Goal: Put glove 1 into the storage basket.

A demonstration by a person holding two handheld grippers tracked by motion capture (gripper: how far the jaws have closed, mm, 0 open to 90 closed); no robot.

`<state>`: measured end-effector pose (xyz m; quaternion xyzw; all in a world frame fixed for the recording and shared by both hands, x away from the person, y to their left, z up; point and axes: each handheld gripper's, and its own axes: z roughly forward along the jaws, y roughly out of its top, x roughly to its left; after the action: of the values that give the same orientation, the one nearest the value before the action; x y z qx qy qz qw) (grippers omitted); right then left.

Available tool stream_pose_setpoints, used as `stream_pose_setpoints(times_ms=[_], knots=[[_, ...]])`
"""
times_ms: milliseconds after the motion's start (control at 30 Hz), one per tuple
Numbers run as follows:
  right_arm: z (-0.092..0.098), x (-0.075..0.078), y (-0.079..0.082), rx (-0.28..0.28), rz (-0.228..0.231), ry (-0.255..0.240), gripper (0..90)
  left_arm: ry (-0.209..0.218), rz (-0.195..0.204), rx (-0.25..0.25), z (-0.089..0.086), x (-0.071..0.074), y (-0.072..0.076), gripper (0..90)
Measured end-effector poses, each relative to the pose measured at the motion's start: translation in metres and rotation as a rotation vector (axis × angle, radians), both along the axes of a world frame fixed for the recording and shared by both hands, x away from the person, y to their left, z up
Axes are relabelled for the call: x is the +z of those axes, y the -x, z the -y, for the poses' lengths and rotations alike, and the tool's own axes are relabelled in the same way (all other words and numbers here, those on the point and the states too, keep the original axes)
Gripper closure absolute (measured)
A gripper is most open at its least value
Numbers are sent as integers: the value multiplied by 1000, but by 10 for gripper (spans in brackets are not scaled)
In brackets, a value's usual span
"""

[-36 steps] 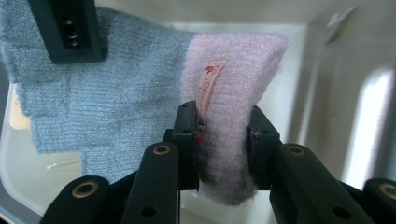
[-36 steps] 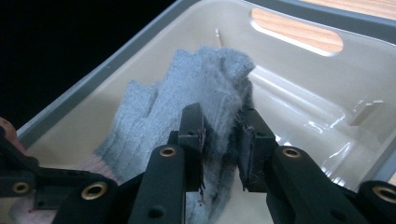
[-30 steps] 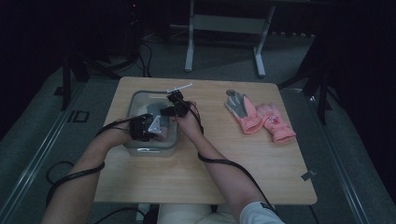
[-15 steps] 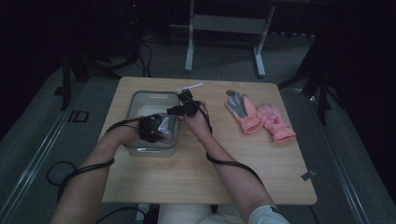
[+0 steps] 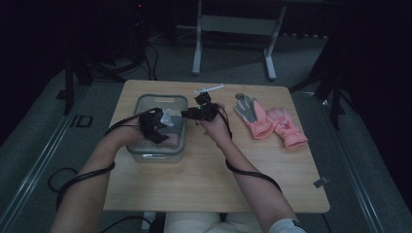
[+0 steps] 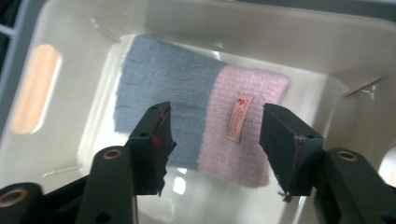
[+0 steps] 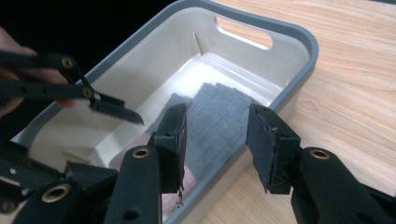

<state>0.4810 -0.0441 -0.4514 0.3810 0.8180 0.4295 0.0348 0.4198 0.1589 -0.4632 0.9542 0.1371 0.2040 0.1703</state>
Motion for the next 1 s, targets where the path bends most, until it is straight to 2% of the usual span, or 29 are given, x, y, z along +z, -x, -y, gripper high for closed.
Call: stream_pose_setpoints(times_ms=[100,133,267,300,333,500,567,700,767,867,1000], knots=[[6,3,3,3,13,-5,574,9,-4,7,-1,4,3,390],[9,4,4,2,16,-5,574,47,-7,16,1,10,8,390],[28,8,10,0,50,13,572,124,-13,25,8,20,16,379],[28,8,10,0,50,13,572,124,-13,25,8,20,16,379],[31,9,11,-2,50,13,572,163,-21,37,12,25,19,379],[53,15,17,-1,99,55,597,246,-9,54,25,38,26,382],[62,17,18,-6,115,68,600,258,-6,65,32,40,29,398],[83,19,20,-16,134,67,600,277,-16,42,50,41,36,397],[94,20,20,-19,146,64,599,264,-24,30,61,38,40,389],[110,20,20,-29,154,66,599,256,-37,23,75,35,47,364],[133,19,21,-70,158,59,600,278,-54,22,92,30,56,281]])
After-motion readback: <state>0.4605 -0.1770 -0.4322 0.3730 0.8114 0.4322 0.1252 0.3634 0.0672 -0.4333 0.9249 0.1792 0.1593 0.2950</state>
